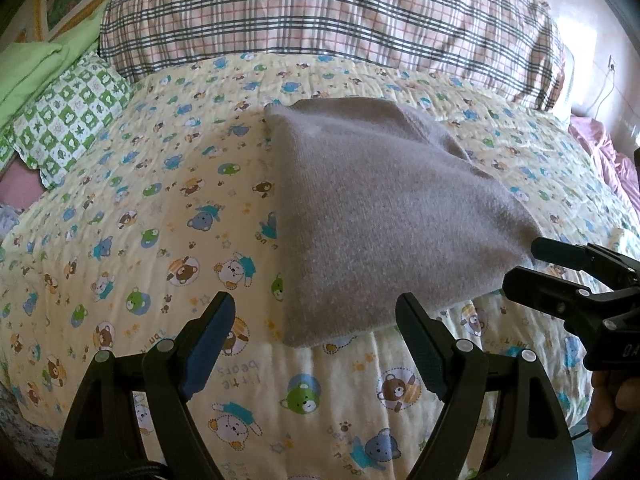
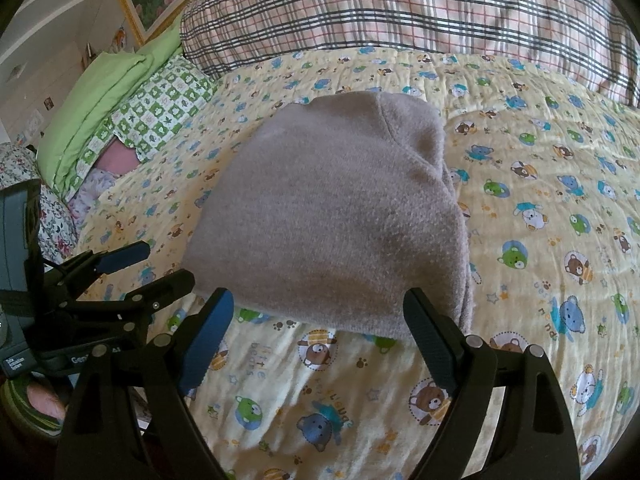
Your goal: Fold small clothes
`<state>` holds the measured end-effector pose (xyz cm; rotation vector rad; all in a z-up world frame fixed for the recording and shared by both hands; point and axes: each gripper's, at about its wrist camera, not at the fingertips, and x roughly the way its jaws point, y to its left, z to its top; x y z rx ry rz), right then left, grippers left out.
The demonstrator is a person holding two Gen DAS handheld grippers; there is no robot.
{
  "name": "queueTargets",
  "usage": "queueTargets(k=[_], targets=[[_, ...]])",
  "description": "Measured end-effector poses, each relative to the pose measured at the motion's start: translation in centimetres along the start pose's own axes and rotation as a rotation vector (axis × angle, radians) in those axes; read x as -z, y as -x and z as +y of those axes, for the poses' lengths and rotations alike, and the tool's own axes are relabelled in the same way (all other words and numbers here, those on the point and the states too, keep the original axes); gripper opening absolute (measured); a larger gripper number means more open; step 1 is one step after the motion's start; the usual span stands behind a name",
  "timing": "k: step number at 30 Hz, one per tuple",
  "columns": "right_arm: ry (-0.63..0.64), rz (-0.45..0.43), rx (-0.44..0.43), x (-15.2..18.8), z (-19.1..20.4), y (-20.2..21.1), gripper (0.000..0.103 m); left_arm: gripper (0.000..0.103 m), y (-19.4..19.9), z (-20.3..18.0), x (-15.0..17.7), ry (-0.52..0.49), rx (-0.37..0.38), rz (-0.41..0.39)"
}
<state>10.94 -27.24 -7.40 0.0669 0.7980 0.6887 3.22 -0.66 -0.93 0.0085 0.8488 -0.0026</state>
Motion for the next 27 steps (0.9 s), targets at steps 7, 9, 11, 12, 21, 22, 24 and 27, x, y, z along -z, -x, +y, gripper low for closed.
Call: queueTargets(k=[7,9,11,12,21,22,24,27], targets=[[-0.002,-0.001,0.001,0.0,0.1,0.1,0.087,0.083,0.1,0.1,-0.2,0.0,-0.001,-0.003],[-0.002,-0.002,-0.001,0.0,0.1,0.1,0.087,0.083,0.1,0.0,-0.2,0.0,-0.003,-0.008],[0.0,-0.003,-0.003,0.0,0.1,0.1,0.087,0.083,0.2,0.0,-0.3,0.002,0.004,-0.016],[0.0,-0.004,-0.005,-0.2,0.1,0.2,0.087,0.083,0.2,0.0,-0.4,0.005,0.012,-0.016],[-0.007,-0.024,0.01,-1.8,-0.3,0.3,0.087,0.083,0.1,0.6,-1.7,0.007,0.007,-0.045],[-0.005,-0.024,0.012,-1.7,-0.4,0.3,0.087,0.083,0.1,0.7,-1.8,0.007,0.006,-0.046],[0.0,-0.026,0.012,-1.9,-0.5,0.2,0.087,0.083,-0.1,0.9,-2.0,0.012,0.004,-0.042],[0.001,-0.029,0.008,-2.0,-0.7,0.2,0.087,0.083,-0.4,1.1,-2.3,0.012,0.002,-0.039]])
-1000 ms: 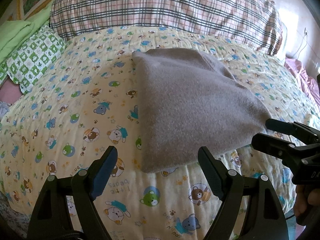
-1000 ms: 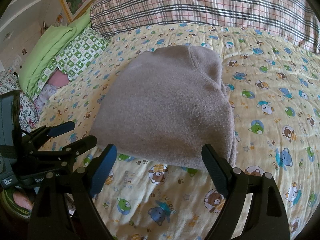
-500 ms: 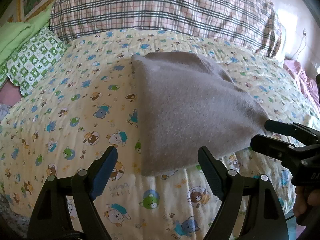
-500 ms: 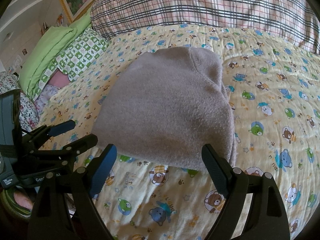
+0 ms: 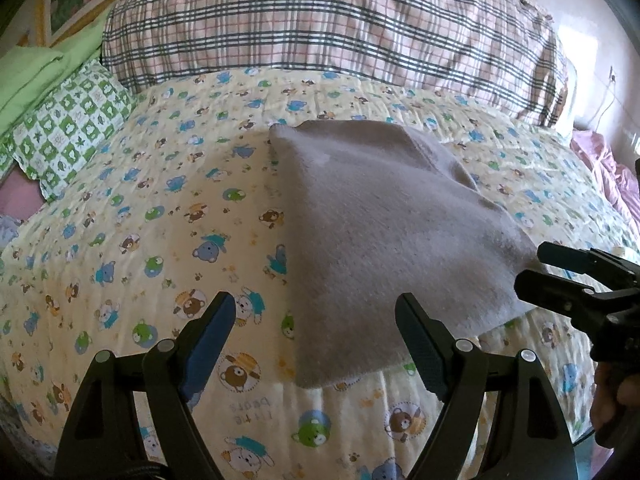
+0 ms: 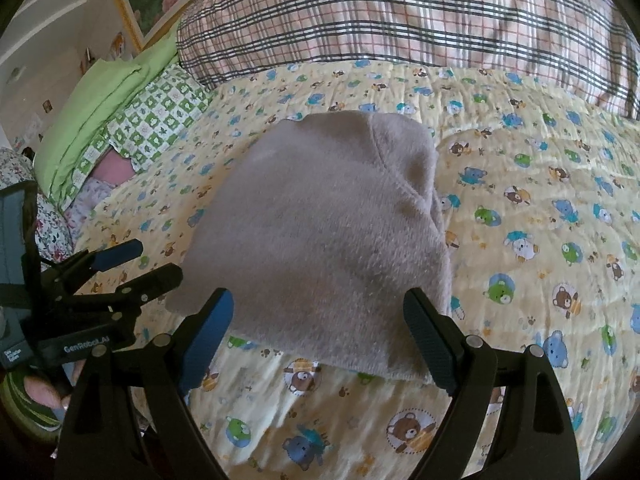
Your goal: Fold small clothes
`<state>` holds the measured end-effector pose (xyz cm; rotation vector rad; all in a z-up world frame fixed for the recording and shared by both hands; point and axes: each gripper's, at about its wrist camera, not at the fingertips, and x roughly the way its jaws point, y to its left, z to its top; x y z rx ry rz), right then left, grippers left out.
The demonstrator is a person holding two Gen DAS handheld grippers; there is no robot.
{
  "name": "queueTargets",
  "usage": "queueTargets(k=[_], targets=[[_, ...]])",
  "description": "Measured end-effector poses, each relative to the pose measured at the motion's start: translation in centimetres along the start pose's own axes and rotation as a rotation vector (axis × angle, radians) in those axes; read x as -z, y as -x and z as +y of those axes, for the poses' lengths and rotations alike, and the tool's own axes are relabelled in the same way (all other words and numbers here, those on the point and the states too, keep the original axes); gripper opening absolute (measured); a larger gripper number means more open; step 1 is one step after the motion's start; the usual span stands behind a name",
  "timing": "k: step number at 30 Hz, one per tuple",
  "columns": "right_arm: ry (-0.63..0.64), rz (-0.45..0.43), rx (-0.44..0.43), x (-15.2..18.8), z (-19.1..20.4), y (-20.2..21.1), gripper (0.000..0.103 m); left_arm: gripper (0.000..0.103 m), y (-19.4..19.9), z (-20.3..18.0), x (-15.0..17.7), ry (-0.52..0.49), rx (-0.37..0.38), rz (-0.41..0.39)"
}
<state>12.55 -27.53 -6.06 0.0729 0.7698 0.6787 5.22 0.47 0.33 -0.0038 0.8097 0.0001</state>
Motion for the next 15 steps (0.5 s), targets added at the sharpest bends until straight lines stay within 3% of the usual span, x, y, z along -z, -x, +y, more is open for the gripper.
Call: queueTargets(k=[15], targets=[[-0.019,0.006,0.027,-1.1,-1.5,-0.7,0.087,0.083,-1.0,0.0,-0.7,0.001,-0.014,0.009]])
